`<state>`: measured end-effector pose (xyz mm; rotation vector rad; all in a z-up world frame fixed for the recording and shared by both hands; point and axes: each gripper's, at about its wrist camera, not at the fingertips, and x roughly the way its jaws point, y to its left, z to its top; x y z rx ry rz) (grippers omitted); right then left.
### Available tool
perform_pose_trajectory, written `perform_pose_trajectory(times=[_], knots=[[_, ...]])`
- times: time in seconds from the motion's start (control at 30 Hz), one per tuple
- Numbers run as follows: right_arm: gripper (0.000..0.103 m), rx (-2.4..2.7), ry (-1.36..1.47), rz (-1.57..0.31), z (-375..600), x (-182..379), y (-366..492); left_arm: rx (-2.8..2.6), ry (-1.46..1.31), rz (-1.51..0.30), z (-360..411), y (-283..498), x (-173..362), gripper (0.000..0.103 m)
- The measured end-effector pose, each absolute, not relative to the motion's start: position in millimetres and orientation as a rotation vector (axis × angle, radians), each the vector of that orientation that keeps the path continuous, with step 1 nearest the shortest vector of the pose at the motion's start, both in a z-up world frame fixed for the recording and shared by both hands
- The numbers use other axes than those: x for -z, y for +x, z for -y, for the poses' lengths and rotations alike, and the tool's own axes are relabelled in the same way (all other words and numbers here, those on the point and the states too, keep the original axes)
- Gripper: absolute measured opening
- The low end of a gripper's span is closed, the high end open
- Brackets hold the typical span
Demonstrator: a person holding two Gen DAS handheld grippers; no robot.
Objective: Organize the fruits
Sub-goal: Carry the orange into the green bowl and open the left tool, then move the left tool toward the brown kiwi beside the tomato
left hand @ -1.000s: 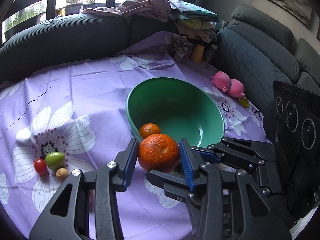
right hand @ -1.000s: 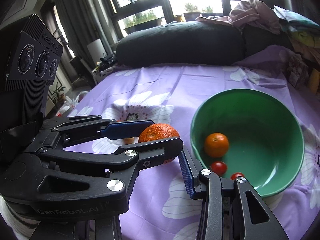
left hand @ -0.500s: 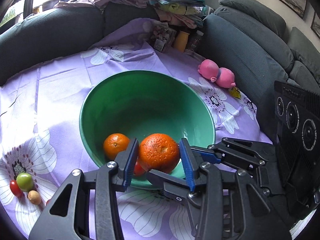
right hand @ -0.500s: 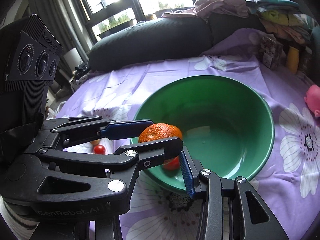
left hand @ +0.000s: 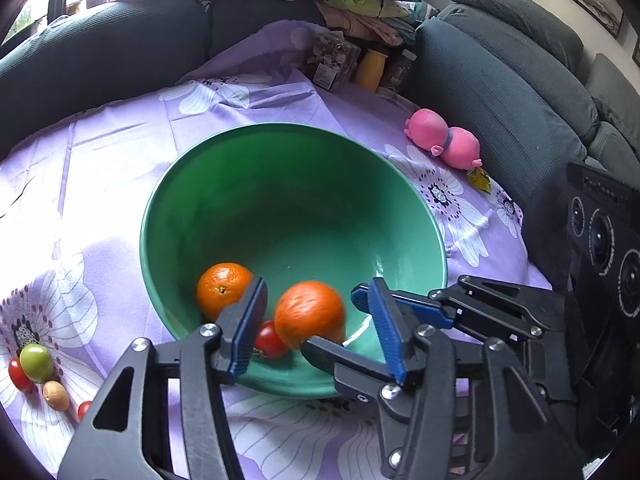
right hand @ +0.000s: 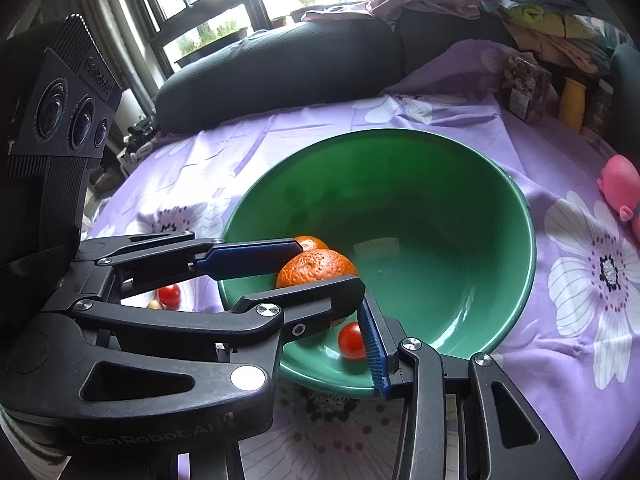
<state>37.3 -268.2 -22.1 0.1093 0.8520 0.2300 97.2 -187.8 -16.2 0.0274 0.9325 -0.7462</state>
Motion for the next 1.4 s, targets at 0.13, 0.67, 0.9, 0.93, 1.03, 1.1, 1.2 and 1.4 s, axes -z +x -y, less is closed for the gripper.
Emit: perform_pose_trajectory(times=[0.13,0.67,0.9,0.93,1.03,1.1,1.2,1.4], knots=[[0.043,-0.216,0.113,-0.849,270,20,36,0.711,0.036,-0.902,182,93,11,0.067],[0.042,-0.266,0.09,-0.774,252,-7,8,0.447,0.14,-0.693,121,50,-29,0.08],[0.042,-0.326,0.037,-0.778,225,-10,-2,0.362,0.117,-0.686,82,29,-30,0.09],[0.042,-0.337,0.029,-0.782,221,-9,-3,0.35,0.113,-0.693,77,27,-28,0.09],[0.042,-0.36,0.005,-0.798,207,-6,-5,0.305,0.113,-0.698,65,21,-26,0.09],[0.046,-0.372,-0.013,-0.804,198,-4,-6,0.284,0.107,-0.703,57,17,-24,0.091],[0.048,-0.391,-0.033,-0.817,184,0,-9,0.238,0.102,-0.713,44,10,-19,0.091],[0.048,-0.431,-0.066,-0.849,159,9,-10,0.181,0.083,-0.738,16,6,-9,0.091]])
